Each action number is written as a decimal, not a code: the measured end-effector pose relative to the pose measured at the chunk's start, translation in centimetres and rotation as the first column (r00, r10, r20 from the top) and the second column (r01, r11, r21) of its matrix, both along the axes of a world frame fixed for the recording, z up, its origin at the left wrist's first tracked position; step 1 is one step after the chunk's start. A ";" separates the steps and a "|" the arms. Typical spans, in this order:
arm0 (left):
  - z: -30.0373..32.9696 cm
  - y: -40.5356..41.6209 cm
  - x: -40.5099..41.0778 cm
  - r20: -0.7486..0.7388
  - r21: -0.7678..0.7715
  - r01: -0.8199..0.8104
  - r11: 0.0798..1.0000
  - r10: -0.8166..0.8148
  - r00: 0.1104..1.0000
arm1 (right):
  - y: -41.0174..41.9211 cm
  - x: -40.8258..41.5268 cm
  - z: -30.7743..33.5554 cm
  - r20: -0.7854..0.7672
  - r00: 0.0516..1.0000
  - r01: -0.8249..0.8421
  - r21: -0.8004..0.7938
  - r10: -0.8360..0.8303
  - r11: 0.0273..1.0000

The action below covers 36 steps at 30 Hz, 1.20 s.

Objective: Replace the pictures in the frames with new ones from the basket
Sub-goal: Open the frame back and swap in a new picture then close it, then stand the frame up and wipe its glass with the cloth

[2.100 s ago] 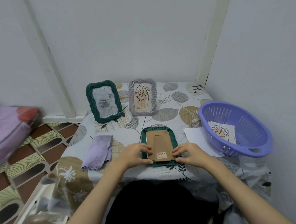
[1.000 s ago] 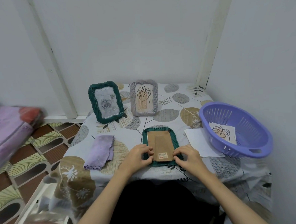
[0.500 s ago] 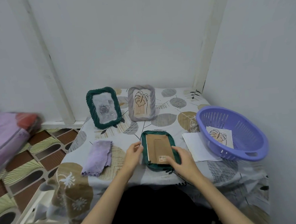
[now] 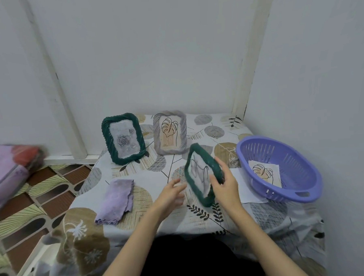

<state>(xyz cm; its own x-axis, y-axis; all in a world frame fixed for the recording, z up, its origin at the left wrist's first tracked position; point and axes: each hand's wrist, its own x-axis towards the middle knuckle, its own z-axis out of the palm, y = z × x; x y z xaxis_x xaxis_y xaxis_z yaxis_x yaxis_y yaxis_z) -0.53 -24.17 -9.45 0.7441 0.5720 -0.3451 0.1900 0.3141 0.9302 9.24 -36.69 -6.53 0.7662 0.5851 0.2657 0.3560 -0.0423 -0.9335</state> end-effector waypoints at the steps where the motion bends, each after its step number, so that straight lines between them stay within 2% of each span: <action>1: -0.2 -0.2 -0.2 -0.030 0.001 0.033 0.999 -0.032 0.999 | 0.0 -0.2 0.0 -0.131 0.991 0.011 0.036 -0.006 0.999; 3: -0.8 -0.1 -0.6 -0.030 -0.001 0.018 1.000 -0.018 0.999 | -0.1 -0.5 -0.4 -0.321 0.947 0.024 0.077 0.002 0.997; 4: -1.2 0.3 -0.8 -0.020 0.037 -0.017 0.999 0.018 1.000 | -0.2 -0.5 -0.8 -0.363 0.932 0.024 0.073 0.004 0.997; 6: -1.8 1.2 -1.5 -0.066 0.229 -0.044 0.972 0.061 0.996 | -0.6 -0.2 -1.9 -0.368 0.930 -0.014 -0.009 0.010 1.000; 8: -2.1 2.1 -2.3 -0.179 0.417 0.026 0.908 0.054 0.982 | -1.0 0.2 -3.2 -0.301 0.953 -0.087 -0.166 0.034 0.982; 10: -2.1 2.6 -3.0 -0.279 0.549 0.127 0.826 0.037 0.960 | -1.2 0.4 -4.6 -0.165 0.985 -0.113 -0.355 0.056 0.928; 13: -2.7 3.1 -3.4 -0.414 0.706 0.299 0.642 0.031 0.910 | -1.2 0.2 -6.2 0.121 0.990 0.013 -0.599 0.075 0.801; 15: -3.1 3.3 -3.6 -0.491 0.746 0.386 0.543 0.056 0.869 | -1.1 0.2 -6.3 0.227 0.970 0.076 -0.637 0.092 0.767; 18: -3.5 3.5 -3.7 -0.533 0.744 0.443 0.500 0.045 0.845 | -1.2 0.3 -5.9 0.282 0.951 0.100 -0.671 0.128 0.735; 20: -2.9 3.8 -4.3 -0.460 0.786 0.352 0.508 0.100 0.883 | -1.4 0.4 -5.8 0.285 0.947 0.094 -0.688 0.148 0.719; 22: -2.1 4.8 -5.5 -0.295 0.876 0.128 0.466 0.306 0.905 | -1.4 0.4 -5.6 0.295 0.942 0.100 -0.700 0.158 0.708; 23: -1.7 5.5 -6.2 -0.248 0.908 0.045 0.417 0.447 0.859 | -1.4 0.4 -5.6 0.301 0.941 0.107 -0.703 0.157 0.703; 24: -1.4 6.4 -7.1 -0.250 0.921 0.005 0.389 0.582 0.774 | -1.4 0.4 -5.6 0.301 0.941 0.108 -0.703 0.156 0.703; 25: -1.2 7.3 -7.9 -0.307 0.908 -0.006 0.418 0.678 0.668 | -1.3 0.4 -5.6 0.296 0.943 0.106 -0.702 0.152 0.704; 27: -0.6 8.6 -9.1 -0.495 0.814 -0.014 0.581 0.705 0.507 | -1.3 0.3 -5.6 0.276 0.951 0.099 -0.702 0.141 0.705; 28: -0.6 9.0 -9.3 -0.566 0.761 -0.012 0.649 0.673 0.477 | -1.2 0.3 -5.4 0.270 0.953 0.099 -0.707 0.138 0.701; 29: -0.6 9.5 -9.3 -0.601 0.722 -0.013 0.692 0.636 0.485 | -1.2 0.3 -5.3 0.268 0.954 0.102 -0.717 0.138 0.690; 31: -0.6 10.1 -9.4 -0.565 0.694 -0.056 0.718 0.592 0.575 | -1.1 0.3 -4.9 0.283 0.949 0.124 -0.741 0.140 0.660; 33: -0.1 10.3 -9.3 -0.417 0.628 -0.197 0.753 0.539 0.732 | -0.8 0.2 -4.5 0.311 0.942 0.146 -0.719 0.126 0.679; 35: 1.2 9.6 -8.7 -0.241 0.401 -0.360 0.842 0.477 0.845 | -0.1 -0.4 -4.0 0.253 0.964 0.088 -0.587 0.079 0.805; 36: 1.9 8.8 -8.2 -0.159 0.248 -0.394 0.885 0.438 0.885 | 0.5 -0.8 -3.6 0.146 0.988 0.020 -0.483 0.058 0.876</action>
<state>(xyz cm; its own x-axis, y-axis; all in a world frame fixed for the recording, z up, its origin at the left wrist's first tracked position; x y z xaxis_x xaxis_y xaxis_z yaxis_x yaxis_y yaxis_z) -8.77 -15.33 -7.58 0.3470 0.8865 -0.3060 0.2760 0.2153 0.9367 8.46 -36.20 -10.16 0.7269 0.6842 0.0593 0.4966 -0.4640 -0.7336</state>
